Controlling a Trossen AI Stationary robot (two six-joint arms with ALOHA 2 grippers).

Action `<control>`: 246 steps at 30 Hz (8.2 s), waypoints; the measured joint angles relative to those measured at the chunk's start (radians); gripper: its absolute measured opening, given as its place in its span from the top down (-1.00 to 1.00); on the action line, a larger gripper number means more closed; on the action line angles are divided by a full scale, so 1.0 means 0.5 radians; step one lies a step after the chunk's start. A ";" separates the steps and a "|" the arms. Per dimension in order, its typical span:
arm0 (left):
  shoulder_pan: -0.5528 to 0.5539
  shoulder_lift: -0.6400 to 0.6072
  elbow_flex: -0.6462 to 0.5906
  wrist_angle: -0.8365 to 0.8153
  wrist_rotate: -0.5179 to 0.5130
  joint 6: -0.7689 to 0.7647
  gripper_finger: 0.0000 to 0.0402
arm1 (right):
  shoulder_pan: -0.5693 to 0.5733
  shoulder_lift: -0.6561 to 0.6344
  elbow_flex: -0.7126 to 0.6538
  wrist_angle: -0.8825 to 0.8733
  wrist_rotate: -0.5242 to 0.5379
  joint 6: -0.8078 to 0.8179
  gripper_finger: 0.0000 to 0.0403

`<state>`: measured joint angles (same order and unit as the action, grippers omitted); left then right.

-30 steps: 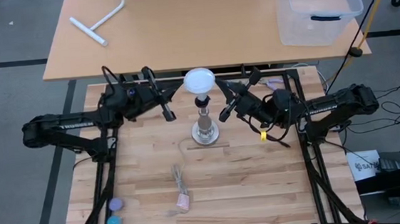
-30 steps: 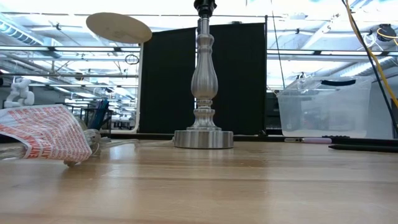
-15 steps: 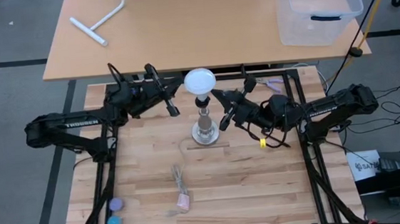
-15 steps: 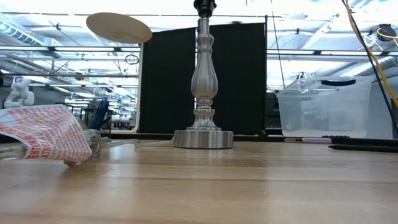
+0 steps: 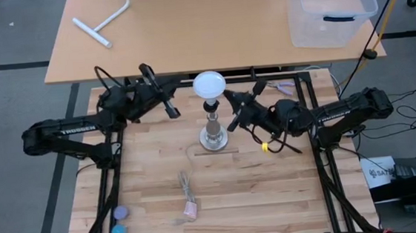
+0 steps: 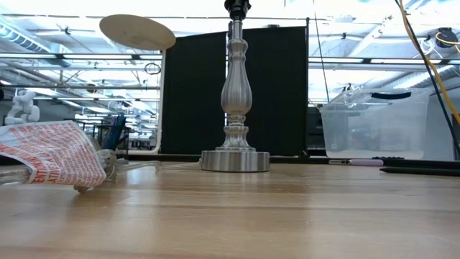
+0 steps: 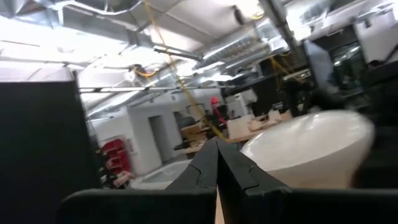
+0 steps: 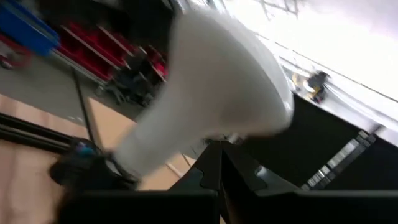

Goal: Screw lightbulb
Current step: Insert the lightbulb into the lamp

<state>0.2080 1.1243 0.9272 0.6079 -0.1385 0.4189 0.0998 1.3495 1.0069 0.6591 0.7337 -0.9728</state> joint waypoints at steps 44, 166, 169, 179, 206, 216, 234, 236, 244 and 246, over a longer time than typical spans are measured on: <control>-0.026 0.087 0.000 -0.074 0.064 -0.148 1.00 | 0.058 -0.005 0.001 0.304 -0.230 -0.279 1.00; -0.002 0.097 0.001 -0.109 0.061 0.021 1.00 | 0.022 -0.005 0.002 0.221 -0.257 -0.573 1.00; 0.038 0.102 0.001 -0.138 0.068 -0.002 1.00 | 0.071 -0.002 0.002 0.177 -0.241 -0.554 1.00; 0.064 0.076 0.000 0.021 0.052 0.018 1.00 | 0.076 0.011 0.001 -0.038 -0.150 -0.402 1.00; -0.316 0.052 0.000 -0.077 0.012 0.183 1.00 | -0.200 0.011 0.001 0.305 -0.306 -0.576 1.00; -0.197 0.047 0.000 -0.107 -0.039 0.171 1.00 | -0.107 0.006 0.001 0.310 -0.263 -0.601 1.00; 0.020 0.087 0.001 0.032 0.120 0.172 1.00 | 0.122 0.011 0.001 0.034 -0.275 -0.425 1.00; 0.014 0.076 0.001 0.092 0.116 0.175 1.00 | 0.105 0.011 0.001 -0.008 -0.244 -0.383 1.00; -0.160 0.016 0.001 0.104 0.129 0.185 1.00 | -0.022 0.014 0.001 0.056 -0.034 -0.435 1.00; -0.215 0.016 0.001 0.070 0.151 0.206 1.00 | -0.055 0.014 0.001 0.113 -0.036 -0.471 1.00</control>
<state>0.1003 1.1324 0.9276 0.6427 -0.0630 0.5220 0.0725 1.3563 1.0073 0.7158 0.7158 -1.2085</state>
